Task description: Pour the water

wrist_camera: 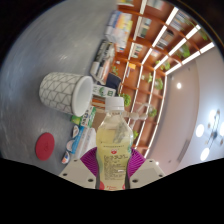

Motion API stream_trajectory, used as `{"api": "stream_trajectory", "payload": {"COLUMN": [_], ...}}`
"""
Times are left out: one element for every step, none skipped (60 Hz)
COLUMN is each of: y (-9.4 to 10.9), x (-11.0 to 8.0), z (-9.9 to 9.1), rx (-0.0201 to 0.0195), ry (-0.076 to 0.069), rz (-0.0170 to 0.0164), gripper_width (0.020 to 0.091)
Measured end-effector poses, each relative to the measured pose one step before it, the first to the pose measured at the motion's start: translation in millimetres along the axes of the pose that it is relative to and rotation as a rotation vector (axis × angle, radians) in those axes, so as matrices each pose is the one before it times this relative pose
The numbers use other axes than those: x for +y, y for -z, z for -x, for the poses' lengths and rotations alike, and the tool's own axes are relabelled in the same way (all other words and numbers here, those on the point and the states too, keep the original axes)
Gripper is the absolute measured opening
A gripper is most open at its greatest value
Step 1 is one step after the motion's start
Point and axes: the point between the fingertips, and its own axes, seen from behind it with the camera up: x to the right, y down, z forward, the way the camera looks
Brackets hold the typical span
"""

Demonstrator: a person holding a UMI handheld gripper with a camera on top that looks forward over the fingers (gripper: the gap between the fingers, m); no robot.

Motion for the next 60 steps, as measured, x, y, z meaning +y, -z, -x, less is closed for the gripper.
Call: {"api": "stream_trajectory", "payload": {"y": [1.43,1.24,1.52,1.60,0.79,2.90,-3.31,-0.07,1.02,0.92,2.05,0.78,-4.29,2.97,0.08,0.53,0.18,0.53,-0.18,-0.39,-6.07,3.75,0.32,0.03,-0.06,-0.47,-0.80,-4.73,-0.43,-1.54,-1.47,-1.53,-1.61,-0.76,-3.23,-2.05,-1.91,-1.89,-1.76,-1.68,-1.67,-1.07,-0.69,-1.69,-2.01,-1.93,-1.69,-1.90,-1.63,-1.30,-0.40,0.01,1.50,1.32,1.21,1.37,1.03,0.93,0.55,0.30], "x": [2.98,2.31,2.65,3.00,2.93,1.38,-0.03,3.69,0.92,1.67,2.14,1.70,-2.68,4.81,0.95,1.02,1.54,2.13,2.10,2.17,-1.31,4.83,1.55,1.84,2.77,3.41,2.97,-0.12,4.54,3.00,3.01,2.92,2.46,0.27,3.64,1.73,1.47,1.23,0.91,0.36,-0.25,-2.13,0.50,1.43,1.75,2.15,2.76,4.14,4.94,4.74,-3.21,-0.67,3.53,-2.78,2.24,0.06,0.52,0.67,-0.26,0.08], "z": [0.64,0.46,-0.07,0.07,0.09,-0.08,5.14,-2.35,-0.42,-1.25,-1.78,-1.46,4.05,-4.34,-0.88,-1.03,-0.61,-0.77,-0.23,0.34,9.99,-5.53,-1.44,-1.64,-1.39,-0.57,-0.96,6.05,-3.18,-1.37,-0.82,-0.57,-0.83,1.37,1.66,-0.83,-0.79,-0.78,-0.78,-0.66,-0.76,-1.39,1.29,0.58,0.34,0.37,0.35,0.27,0.35,-2.46,3.05,-1.80,0.28,0.64,-0.58,0.21,1.18,0.85,0.49,0.76], "rx": [-0.01302,-0.01327,-0.01306,-0.01370,-0.01363,-0.01245,-0.01567,-0.02175,-0.01342,-0.00834,-0.00783,-0.00612,-0.00076,-0.01119,-0.00796,-0.00927,-0.00991,-0.00924,-0.01048,-0.01267,-0.00463,-0.01472,-0.00693,-0.00489,-0.00677,-0.00772,-0.00592,0.00031,-0.00393,-0.00642,-0.00672,-0.00526,-0.00266,-0.00025,0.00148,-0.00120,0.00021,0.00103,0.00176,0.00167,0.00089,-0.00213,-0.00144,-0.00104,-0.00170,-0.00153,-0.00083,-0.00061,-0.00084,-0.00389,-0.00364,0.00281,0.00225,0.00069,0.00704,0.00487,0.00173,0.00244,0.00296,0.00240], "ry": [-0.0629,-0.0678,-0.0709,-0.0720,-0.0717,-0.0680,-0.0683,-0.0677,-0.0729,-0.0751,-0.0713,-0.0673,-0.0622,-0.0611,-0.0620,-0.0635,-0.0650,-0.0626,-0.0578,-0.0533,-0.0513,-0.0494,-0.0477,-0.0437,-0.0380,-0.0331,-0.0305,-0.0302,-0.0259,-0.0229,-0.0191,-0.0170,-0.0150,-0.0133,-0.0092,-0.0059,-0.0034,-0.0012,0.0001,0.0001,-0.0011,-0.0037,-0.0048,-0.0061,-0.0065,-0.0064,-0.0055,-0.0038,-0.0037,-0.0050,0.0000,0.0062,0.0019,0.0008,0.0018,0.0020,0.0012,0.0045,0.0085,0.0090], "rz": [0.00316,0.00052,0.00240,0.00363,0.00366,0.00453,-0.00295,-0.01810,-0.00715,-0.00320,-0.00400,-0.00318,0.00127,-0.01492,-0.00951,-0.00953,-0.00694,-0.00397,-0.00367,-0.00488,-0.00116,-0.01316,-0.00945,-0.00833,-0.00168,0.00128,-0.00014,-0.00007,-0.00922,-0.00163,0.00058,0.00081,-0.00084,-0.00063,-0.00490,-0.00339,-0.00307,-0.00319,-0.00473,-0.00624,-0.00714,-0.00263,-0.00471,-0.00051,0.00051,0.00171,0.00360,0.00631,0.00888,0.01262,-0.03143,-0.00973,0.00722,-0.01308,0.00919,0.00075,0.00111,-0.00049,-0.00495,-0.00290], "gripper_width": [0.0329,0.0331,0.0332,0.0333,0.0348,0.0356,0.0356,0.0356,0.0355,0.0356,0.0357,0.0357,0.0357,0.0357,0.0356,0.0356,0.0356,0.0356,0.0357,0.0357,0.0355,0.0356,0.0357,0.0356,0.0355,0.0356,0.0356,0.0356,0.0356,0.0356,0.0356,0.0355,0.0357,0.0356,0.0357,0.0356,0.0356,0.0356,0.0356,0.0356,0.0356,0.0364,0.0367,0.0367,0.0367,0.0367,0.0367,0.0366,0.0367,0.0360,0.0373,0.0368,0.0374,0.0371,0.0368,0.0368,0.0368,0.0368,0.0369,0.0368]}}
